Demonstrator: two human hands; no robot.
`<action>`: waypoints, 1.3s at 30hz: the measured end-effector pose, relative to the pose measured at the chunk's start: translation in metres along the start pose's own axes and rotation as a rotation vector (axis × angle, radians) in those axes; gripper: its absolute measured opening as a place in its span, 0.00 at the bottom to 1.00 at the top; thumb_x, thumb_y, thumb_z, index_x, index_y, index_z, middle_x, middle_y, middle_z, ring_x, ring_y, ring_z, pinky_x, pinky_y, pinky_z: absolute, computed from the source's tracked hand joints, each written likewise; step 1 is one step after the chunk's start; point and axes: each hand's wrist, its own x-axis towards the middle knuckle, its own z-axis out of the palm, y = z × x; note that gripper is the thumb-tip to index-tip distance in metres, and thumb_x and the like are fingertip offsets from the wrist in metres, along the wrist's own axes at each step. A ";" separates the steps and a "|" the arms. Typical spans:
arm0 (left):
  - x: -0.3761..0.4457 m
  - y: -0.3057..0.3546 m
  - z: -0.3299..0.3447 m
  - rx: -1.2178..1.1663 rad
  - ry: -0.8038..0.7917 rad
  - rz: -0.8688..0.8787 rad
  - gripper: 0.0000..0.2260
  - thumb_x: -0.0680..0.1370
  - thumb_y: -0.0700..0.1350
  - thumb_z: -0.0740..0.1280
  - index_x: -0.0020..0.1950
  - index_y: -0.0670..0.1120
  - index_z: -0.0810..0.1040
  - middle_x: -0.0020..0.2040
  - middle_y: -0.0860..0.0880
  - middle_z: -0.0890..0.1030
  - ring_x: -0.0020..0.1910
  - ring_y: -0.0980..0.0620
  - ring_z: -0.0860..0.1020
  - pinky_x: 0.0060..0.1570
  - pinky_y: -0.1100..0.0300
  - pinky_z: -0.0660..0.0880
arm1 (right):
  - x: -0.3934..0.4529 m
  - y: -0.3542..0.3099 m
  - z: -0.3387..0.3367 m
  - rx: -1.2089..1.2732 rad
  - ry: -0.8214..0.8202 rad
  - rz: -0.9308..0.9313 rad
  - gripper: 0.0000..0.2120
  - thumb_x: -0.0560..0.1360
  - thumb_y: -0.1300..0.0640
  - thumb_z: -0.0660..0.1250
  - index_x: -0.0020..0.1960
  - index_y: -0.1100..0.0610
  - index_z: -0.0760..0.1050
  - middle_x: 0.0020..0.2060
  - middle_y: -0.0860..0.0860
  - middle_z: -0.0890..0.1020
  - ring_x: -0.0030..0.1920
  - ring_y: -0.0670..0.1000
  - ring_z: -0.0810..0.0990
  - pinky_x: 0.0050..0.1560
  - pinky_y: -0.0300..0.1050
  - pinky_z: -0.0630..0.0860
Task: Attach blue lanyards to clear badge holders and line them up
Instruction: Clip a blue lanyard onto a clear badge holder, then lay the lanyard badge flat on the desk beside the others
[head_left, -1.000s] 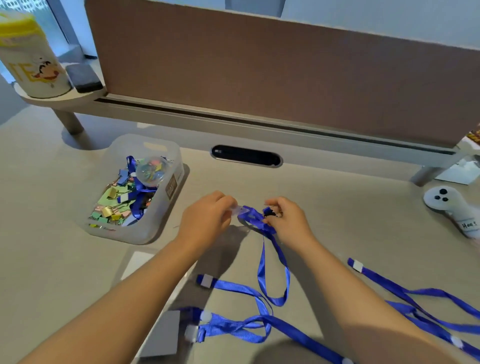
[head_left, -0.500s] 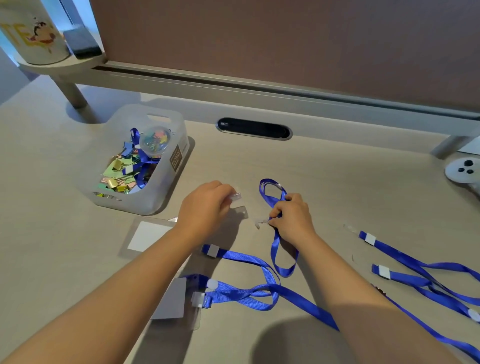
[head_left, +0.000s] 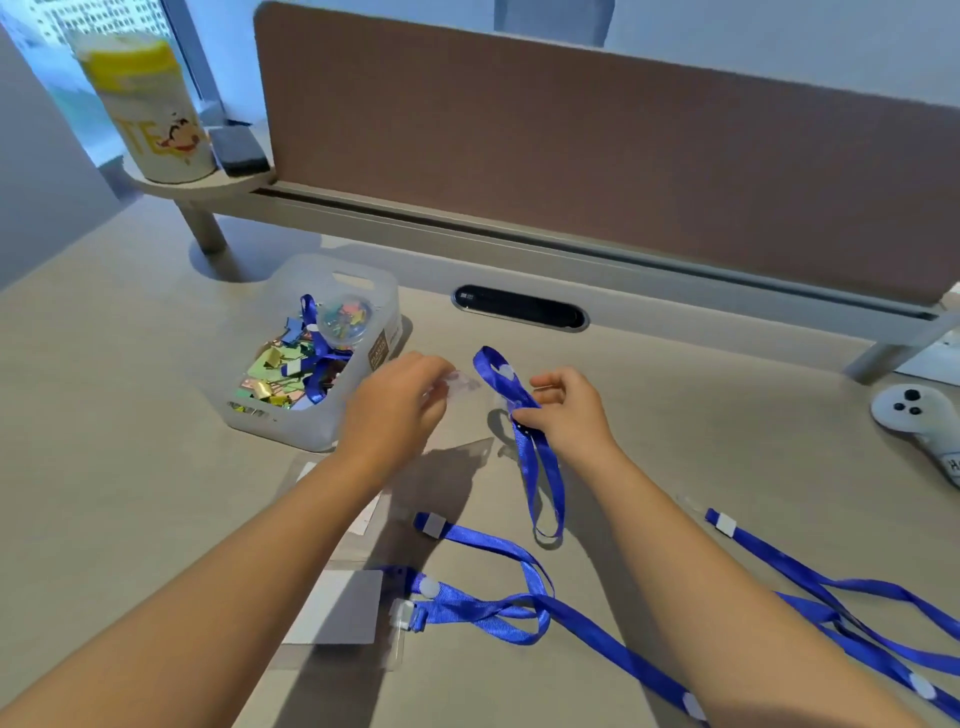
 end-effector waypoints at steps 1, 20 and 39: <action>0.001 0.001 -0.009 0.007 0.026 -0.004 0.07 0.74 0.38 0.62 0.51 0.40 0.76 0.47 0.40 0.81 0.46 0.42 0.76 0.40 0.55 0.70 | -0.002 -0.012 0.002 0.015 -0.014 -0.031 0.14 0.70 0.68 0.68 0.50 0.57 0.67 0.38 0.49 0.74 0.37 0.46 0.75 0.33 0.35 0.72; 0.032 -0.127 -0.156 -0.003 0.261 -0.173 0.06 0.73 0.37 0.63 0.49 0.38 0.77 0.47 0.38 0.81 0.43 0.46 0.74 0.42 0.58 0.67 | 0.052 -0.133 0.191 0.078 -0.044 -0.281 0.09 0.74 0.65 0.65 0.42 0.53 0.69 0.41 0.47 0.75 0.46 0.49 0.77 0.45 0.42 0.78; 0.053 -0.043 -0.073 -0.188 0.020 0.116 0.08 0.71 0.39 0.63 0.47 0.38 0.77 0.45 0.38 0.81 0.44 0.42 0.77 0.44 0.53 0.73 | 0.010 -0.072 0.049 -0.115 0.110 -0.179 0.10 0.72 0.65 0.68 0.53 0.66 0.77 0.45 0.54 0.78 0.48 0.50 0.75 0.50 0.42 0.71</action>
